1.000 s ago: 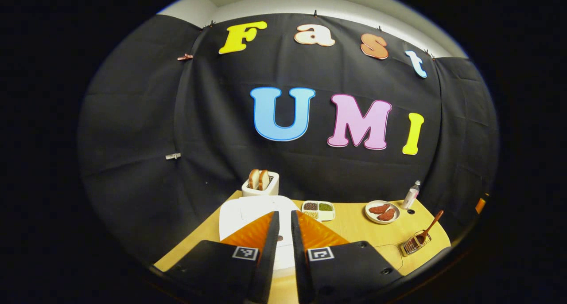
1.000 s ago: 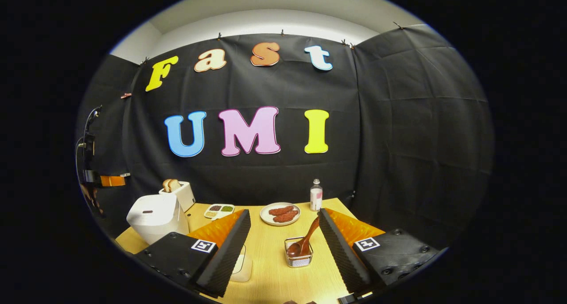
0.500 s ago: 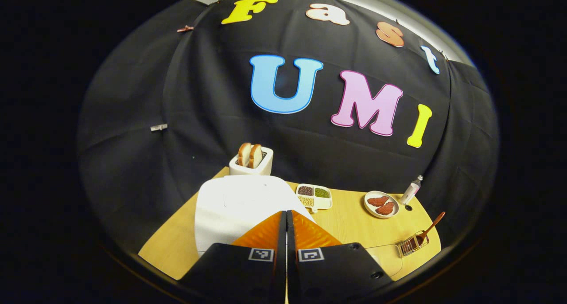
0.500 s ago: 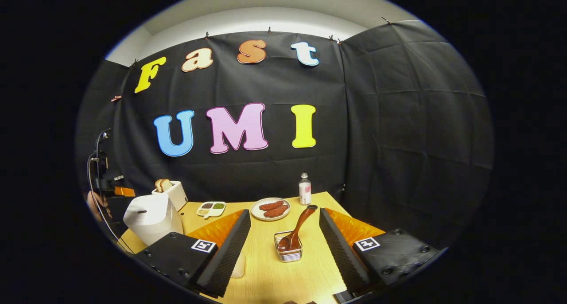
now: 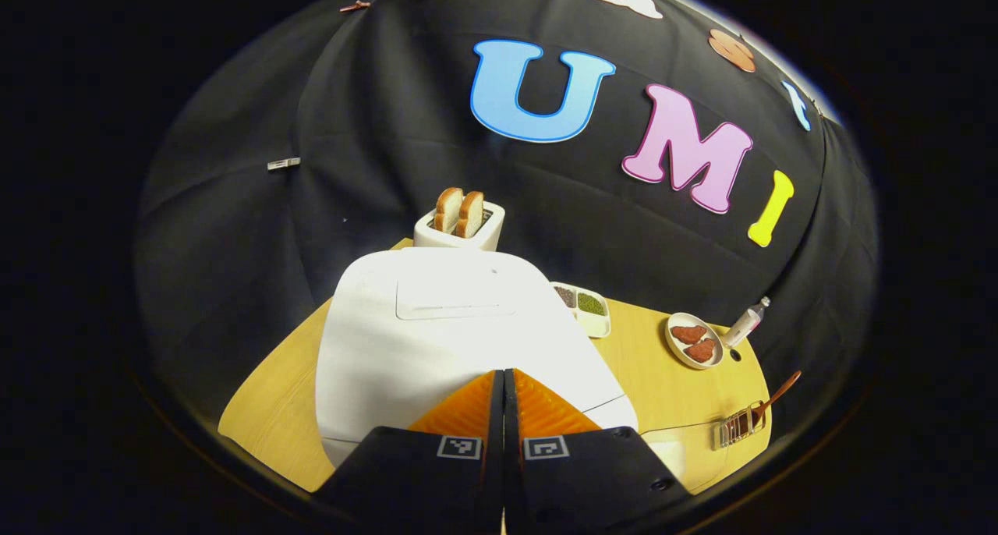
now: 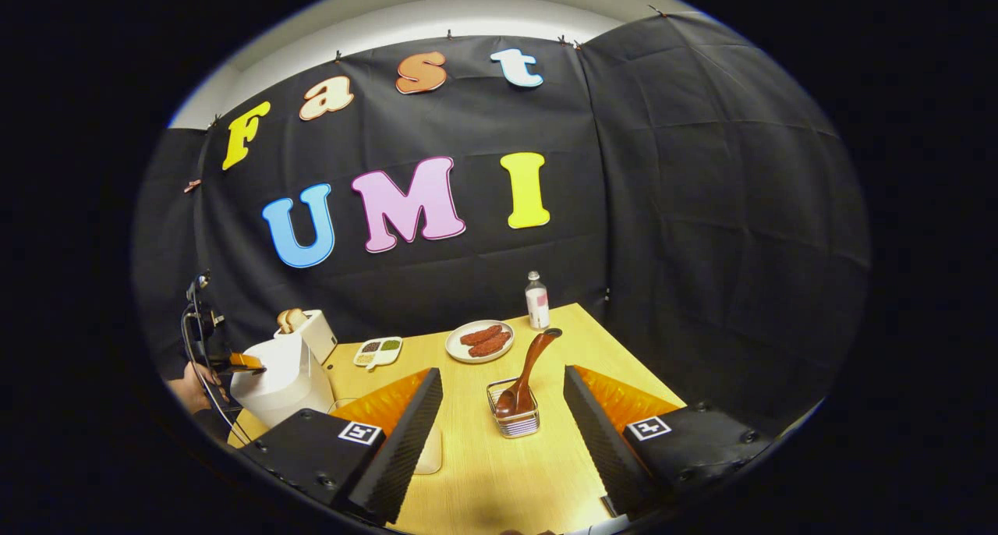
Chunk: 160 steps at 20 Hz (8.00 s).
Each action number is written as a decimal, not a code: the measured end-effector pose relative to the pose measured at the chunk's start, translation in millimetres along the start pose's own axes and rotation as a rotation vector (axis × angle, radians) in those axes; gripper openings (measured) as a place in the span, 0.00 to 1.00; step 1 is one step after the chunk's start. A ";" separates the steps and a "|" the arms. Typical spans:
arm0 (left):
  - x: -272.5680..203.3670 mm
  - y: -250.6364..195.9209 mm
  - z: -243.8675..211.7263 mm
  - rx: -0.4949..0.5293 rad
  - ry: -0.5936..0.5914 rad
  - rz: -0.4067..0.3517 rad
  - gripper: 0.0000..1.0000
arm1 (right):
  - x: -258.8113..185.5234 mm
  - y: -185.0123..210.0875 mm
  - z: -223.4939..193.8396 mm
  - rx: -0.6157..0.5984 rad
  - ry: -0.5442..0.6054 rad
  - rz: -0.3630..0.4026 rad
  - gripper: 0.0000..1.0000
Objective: Close the left gripper, press the button to open the rice cooker; take a wooden spoon from the chopstick holder with the right hand, scoop a spoonful of rice and pour it into the rice cooker, then put the wooden spoon back into the chopstick holder.
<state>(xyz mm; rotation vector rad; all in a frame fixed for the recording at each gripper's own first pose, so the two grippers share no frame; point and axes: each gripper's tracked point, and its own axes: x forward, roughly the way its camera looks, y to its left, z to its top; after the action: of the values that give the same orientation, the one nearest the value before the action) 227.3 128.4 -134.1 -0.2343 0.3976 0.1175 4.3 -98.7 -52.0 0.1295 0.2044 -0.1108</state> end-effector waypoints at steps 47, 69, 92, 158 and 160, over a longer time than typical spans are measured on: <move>-218.6 -166.9 -122.7 0.113 -0.226 0.124 0.95 | 208.4 -40.6 -83.7 -0.001 0.217 0.171 0.98; -220.3 -125.3 -158.8 0.085 -0.060 0.178 0.96 | 279.3 -25.6 -134.8 0.176 0.388 0.053 0.24; -214.1 -2.6 -119.2 0.111 -0.138 -0.022 0.96 | 150.7 115.3 9.1 0.016 0.131 0.114 0.17; -194.7 39.0 -162.3 0.012 0.002 -0.111 0.96 | 129.1 183.6 -126.8 0.981 0.551 0.024 0.17; -195.0 39.9 -161.1 -0.002 0.003 -0.109 0.96 | 128.4 194.7 -112.4 1.003 0.553 0.054 0.17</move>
<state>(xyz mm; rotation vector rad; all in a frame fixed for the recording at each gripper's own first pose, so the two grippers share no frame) -17.1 113.8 -209.2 -0.2572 0.3874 0.0106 131.2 96.4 -165.2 1.1720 0.6856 -0.1139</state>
